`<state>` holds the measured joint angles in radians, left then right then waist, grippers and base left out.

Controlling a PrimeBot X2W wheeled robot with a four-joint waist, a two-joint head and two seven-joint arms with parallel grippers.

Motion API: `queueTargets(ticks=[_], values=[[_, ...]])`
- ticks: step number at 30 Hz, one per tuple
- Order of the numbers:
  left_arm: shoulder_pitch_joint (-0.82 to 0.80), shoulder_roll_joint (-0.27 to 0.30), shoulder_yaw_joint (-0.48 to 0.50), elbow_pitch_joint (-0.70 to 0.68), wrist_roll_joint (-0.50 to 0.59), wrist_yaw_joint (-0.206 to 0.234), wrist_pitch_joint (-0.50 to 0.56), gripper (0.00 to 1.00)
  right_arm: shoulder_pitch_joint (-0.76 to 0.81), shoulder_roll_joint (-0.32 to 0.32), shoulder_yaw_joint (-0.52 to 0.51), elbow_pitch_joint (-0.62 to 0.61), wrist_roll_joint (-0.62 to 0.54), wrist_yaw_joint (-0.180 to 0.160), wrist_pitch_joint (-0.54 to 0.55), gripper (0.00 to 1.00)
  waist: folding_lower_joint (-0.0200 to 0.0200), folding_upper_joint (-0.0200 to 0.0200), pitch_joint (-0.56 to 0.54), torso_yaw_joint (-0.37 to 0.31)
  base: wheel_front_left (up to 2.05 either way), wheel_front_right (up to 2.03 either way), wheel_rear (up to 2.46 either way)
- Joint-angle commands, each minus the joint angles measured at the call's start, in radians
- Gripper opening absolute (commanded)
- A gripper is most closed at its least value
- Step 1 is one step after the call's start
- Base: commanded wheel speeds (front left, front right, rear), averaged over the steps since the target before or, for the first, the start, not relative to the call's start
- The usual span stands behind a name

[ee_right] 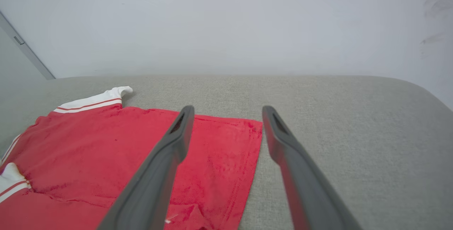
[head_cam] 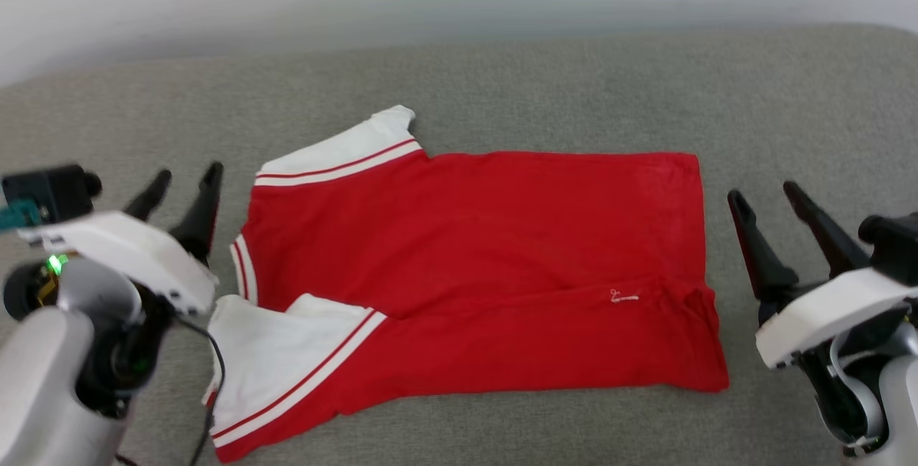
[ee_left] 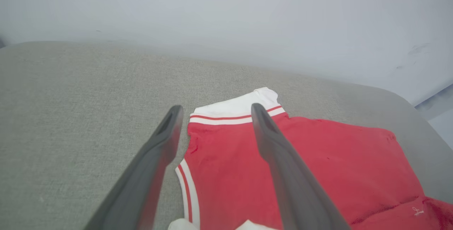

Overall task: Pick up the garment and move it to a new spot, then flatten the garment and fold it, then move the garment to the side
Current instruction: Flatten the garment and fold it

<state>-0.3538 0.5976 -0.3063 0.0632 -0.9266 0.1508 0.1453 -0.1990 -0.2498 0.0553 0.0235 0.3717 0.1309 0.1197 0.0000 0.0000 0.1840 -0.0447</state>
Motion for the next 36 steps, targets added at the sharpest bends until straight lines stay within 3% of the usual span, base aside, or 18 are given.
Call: queueTargets(ticks=[1,10,17,24,32,33,35,36], values=[[-0.056,0.006,0.010,0.014,0.008,0.002,0.001,1.00,-0.032,0.017,0.001,-0.021,-0.016,0.000,-0.020,1.00,0.0000,0.0000,0.060,-0.046,0.00,0.00,0.00],[-0.321,0.054,0.009,0.094,0.009,-0.036,0.119,1.00,-0.118,0.065,0.001,-0.106,-0.052,0.000,-0.067,1.00,0.0000,0.0000,0.221,-0.145,0.00,0.00,0.00],[-0.506,0.127,-0.035,0.201,-0.040,-0.088,0.386,1.00,-0.154,0.099,0.012,-0.125,-0.062,0.000,-0.076,1.00,0.0000,0.0000,0.322,-0.227,0.00,0.00,0.00],[-0.581,0.187,-0.089,0.253,-0.097,-0.030,0.704,1.00,-0.155,0.127,0.027,-0.101,-0.050,0.000,-0.098,1.00,0.0000,0.0000,0.369,-0.285,0.00,0.00,0.00],[-0.517,0.203,-0.148,0.242,-0.131,0.035,0.889,1.00,-0.158,0.143,0.022,-0.079,-0.037,0.000,-0.111,1.00,0.0000,0.0000,0.396,-0.308,0.00,0.00,0.00],[-0.499,0.199,-0.152,0.245,-0.142,0.044,0.907,0.72,-0.160,0.144,0.020,-0.076,-0.034,0.000,-0.111,1.00,0.0000,0.0000,0.398,-0.309,0.00,0.00,0.00],[-0.473,0.188,-0.154,0.240,-0.157,0.054,0.925,0.03,-0.168,0.145,0.016,-0.075,-0.028,0.000,-0.105,1.00,0.0000,0.0000,0.400,-0.308,0.00,0.00,0.00],[-0.467,0.186,-0.154,0.240,-0.164,0.057,0.925,0.00,-0.172,0.144,0.013,-0.075,-0.027,0.000,-0.102,1.00,0.0000,0.0000,0.401,-0.307,0.00,0.00,0.00]])
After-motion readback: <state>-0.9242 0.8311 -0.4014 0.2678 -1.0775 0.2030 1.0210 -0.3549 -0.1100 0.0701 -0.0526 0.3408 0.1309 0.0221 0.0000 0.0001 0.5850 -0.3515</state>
